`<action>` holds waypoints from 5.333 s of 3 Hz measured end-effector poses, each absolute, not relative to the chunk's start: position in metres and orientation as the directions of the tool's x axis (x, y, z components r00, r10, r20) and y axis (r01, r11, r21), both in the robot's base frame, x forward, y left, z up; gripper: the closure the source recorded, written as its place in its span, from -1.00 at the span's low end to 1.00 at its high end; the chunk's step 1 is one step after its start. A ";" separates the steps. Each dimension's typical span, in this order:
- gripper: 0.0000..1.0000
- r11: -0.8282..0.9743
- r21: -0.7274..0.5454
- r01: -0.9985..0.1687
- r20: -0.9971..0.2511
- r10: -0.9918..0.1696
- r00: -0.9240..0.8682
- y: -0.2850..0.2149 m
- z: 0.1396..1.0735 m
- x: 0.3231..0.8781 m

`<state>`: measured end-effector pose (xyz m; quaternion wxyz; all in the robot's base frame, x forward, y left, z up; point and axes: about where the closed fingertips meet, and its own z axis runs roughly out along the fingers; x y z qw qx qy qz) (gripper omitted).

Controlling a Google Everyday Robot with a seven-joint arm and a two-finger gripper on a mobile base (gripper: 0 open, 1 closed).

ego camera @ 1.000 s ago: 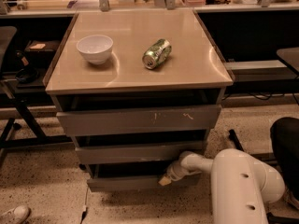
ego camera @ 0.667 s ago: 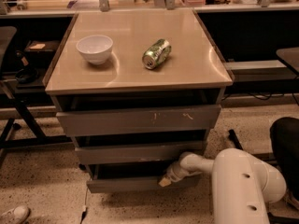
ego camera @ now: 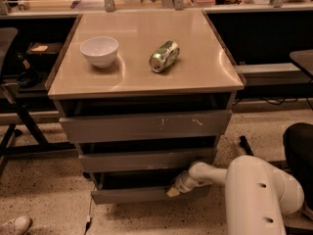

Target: Open bottom drawer

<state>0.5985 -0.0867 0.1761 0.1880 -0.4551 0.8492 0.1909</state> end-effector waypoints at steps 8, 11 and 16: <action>1.00 0.587 0.267 -0.764 -0.456 -0.622 -0.637 -0.104 0.178 0.537; 1.00 0.605 0.300 -0.738 -0.425 -0.608 -0.671 -0.112 0.179 0.512; 1.00 0.620 0.316 -0.719 -0.393 -0.604 -0.694 -0.115 0.183 0.486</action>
Offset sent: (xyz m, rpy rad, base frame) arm -0.1010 -0.0294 0.0803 0.0500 0.0342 -0.2234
